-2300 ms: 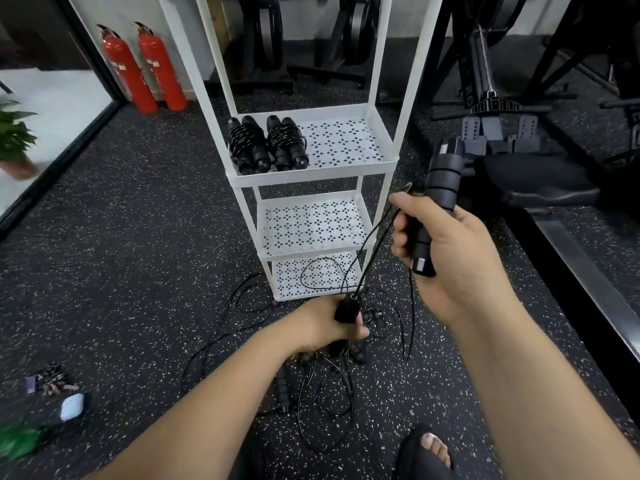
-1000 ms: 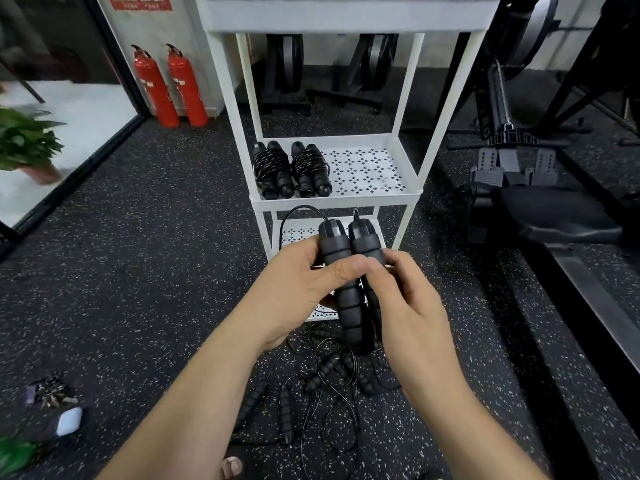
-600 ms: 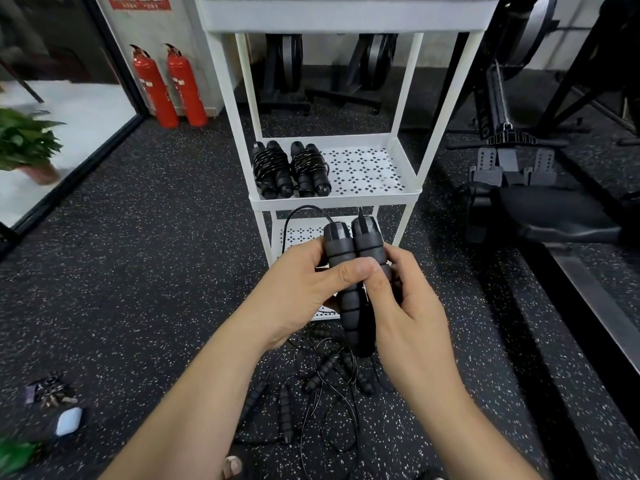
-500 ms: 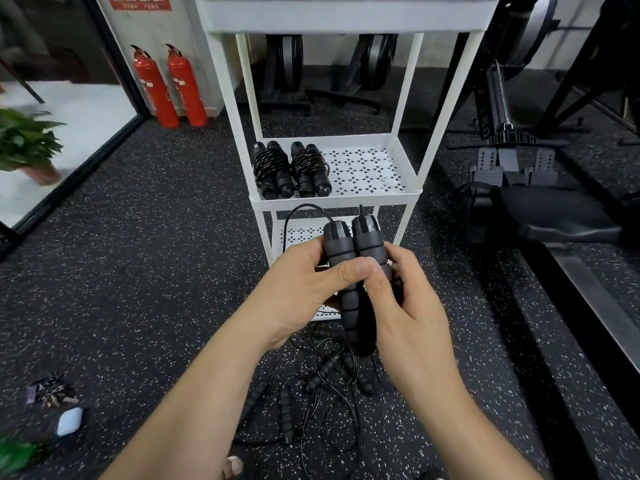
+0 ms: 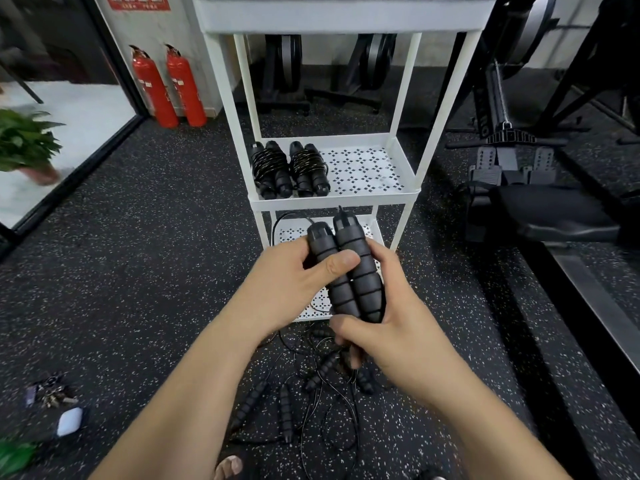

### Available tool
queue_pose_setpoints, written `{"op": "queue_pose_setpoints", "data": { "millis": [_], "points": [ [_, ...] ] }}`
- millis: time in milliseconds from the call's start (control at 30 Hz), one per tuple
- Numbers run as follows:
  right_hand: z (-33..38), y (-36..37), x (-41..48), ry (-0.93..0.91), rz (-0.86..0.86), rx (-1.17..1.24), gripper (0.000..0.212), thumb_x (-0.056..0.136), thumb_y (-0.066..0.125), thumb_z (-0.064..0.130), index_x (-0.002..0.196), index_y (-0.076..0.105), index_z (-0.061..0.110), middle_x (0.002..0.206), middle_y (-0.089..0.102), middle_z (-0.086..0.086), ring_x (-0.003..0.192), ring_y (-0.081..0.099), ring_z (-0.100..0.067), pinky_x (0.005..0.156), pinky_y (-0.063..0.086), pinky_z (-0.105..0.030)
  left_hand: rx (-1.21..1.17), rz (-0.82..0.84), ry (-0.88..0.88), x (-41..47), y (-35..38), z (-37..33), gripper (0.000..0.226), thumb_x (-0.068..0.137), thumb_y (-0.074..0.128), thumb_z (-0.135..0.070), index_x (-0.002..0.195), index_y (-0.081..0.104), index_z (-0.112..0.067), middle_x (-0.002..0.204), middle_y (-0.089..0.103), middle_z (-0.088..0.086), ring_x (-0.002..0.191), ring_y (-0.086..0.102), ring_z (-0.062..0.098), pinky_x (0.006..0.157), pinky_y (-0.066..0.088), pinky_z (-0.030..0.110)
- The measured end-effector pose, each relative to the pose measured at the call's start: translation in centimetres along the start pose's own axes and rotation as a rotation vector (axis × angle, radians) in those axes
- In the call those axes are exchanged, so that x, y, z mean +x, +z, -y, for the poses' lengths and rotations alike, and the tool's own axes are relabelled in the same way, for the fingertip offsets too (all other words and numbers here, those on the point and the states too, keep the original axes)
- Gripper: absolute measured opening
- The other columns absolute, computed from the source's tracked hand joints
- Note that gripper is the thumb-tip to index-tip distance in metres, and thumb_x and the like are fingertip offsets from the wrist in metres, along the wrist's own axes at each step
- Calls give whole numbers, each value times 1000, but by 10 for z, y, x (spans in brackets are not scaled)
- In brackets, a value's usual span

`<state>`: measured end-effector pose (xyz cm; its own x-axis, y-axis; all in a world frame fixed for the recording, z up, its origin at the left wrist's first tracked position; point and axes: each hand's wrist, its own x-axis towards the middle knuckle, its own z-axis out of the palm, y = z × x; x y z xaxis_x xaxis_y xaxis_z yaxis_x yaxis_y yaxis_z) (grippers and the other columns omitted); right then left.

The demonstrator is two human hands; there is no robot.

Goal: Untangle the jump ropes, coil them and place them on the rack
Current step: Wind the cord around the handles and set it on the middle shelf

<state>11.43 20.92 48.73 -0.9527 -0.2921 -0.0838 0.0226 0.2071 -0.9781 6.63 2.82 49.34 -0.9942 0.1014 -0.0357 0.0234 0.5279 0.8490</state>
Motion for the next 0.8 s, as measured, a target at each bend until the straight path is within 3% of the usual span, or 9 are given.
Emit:
{"op": "queue_pose_setpoints", "data": {
  "millis": [67, 133, 233, 300, 367, 533, 633, 700, 800],
  "points": [
    [-1, -12, 4, 12, 41, -2, 91, 88, 74, -2, 141, 40, 64, 90, 77, -10, 69, 67, -54, 58, 60, -50, 202, -177, 27, -2, -6, -2, 77, 84, 41, -89, 65, 60, -17, 50, 53, -11, 47, 46, 5, 51, 33, 28],
    [-1, -24, 5, 42, 99, -44, 89, 86, 72, -4, 139, 44, 62, 86, 76, -13, 62, 62, -47, 58, 57, -46, 176, -364, 81, -5, -11, -3, 79, 98, 37, -79, 63, 55, -10, 53, 50, 4, 48, 40, 10, 55, 35, 37],
    [1, -37, 4, 80, 192, -153, 89, 84, 70, -4, 141, 45, 60, 85, 75, -15, 61, 61, -41, 57, 56, -43, 230, -431, 254, -3, -11, 1, 36, 106, 58, -43, 76, 60, -24, 76, 55, -11, 73, 51, 5, 68, 40, 28],
    [6, -43, 1, 94, 244, -237, 90, 83, 69, -3, 141, 46, 62, 88, 75, -11, 59, 60, -32, 56, 54, -40, 324, -347, 360, 1, -9, 5, 10, 104, 59, -28, 101, 69, -30, 105, 62, -19, 105, 56, 2, 93, 44, 23],
    [11, -50, -1, 93, 274, -334, 90, 82, 70, -1, 138, 47, 65, 94, 76, -6, 60, 60, -24, 55, 56, -39, 341, -220, 413, 2, -3, 12, 22, 106, 51, -28, 115, 71, -31, 117, 66, -21, 116, 57, 1, 105, 43, 28],
    [22, -72, -5, 61, 280, -448, 87, 83, 72, -4, 139, 51, 60, 91, 75, 6, 58, 57, -5, 55, 46, -25, 230, 112, 254, -7, 2, 13, 29, 102, 43, -52, 116, 67, -44, 105, 74, -19, 99, 69, 10, 92, 56, 42],
    [25, -84, -8, 79, 278, -466, 87, 83, 70, -6, 139, 54, 59, 90, 75, 5, 57, 54, -3, 53, 41, -19, 193, 272, 169, -9, 4, 10, 27, 96, 55, -36, 119, 60, -50, 100, 74, -16, 84, 68, 6, 78, 57, 33],
    [23, -88, -10, 80, 271, -493, 87, 83, 70, -6, 137, 54, 61, 87, 75, 8, 56, 54, -2, 53, 41, -19, 226, 327, 144, -10, 7, 11, 34, 94, 60, -19, 108, 57, -50, 87, 69, -15, 68, 58, -1, 64, 47, 23],
    [23, -91, -11, 102, 279, -515, 84, 86, 70, -5, 135, 55, 61, 80, 73, 16, 53, 54, 0, 51, 40, -16, 297, 329, 139, -8, 12, 17, 33, 96, 59, -13, 98, 53, -45, 77, 61, -7, 63, 54, 2, 61, 45, 27]
  ]
}}
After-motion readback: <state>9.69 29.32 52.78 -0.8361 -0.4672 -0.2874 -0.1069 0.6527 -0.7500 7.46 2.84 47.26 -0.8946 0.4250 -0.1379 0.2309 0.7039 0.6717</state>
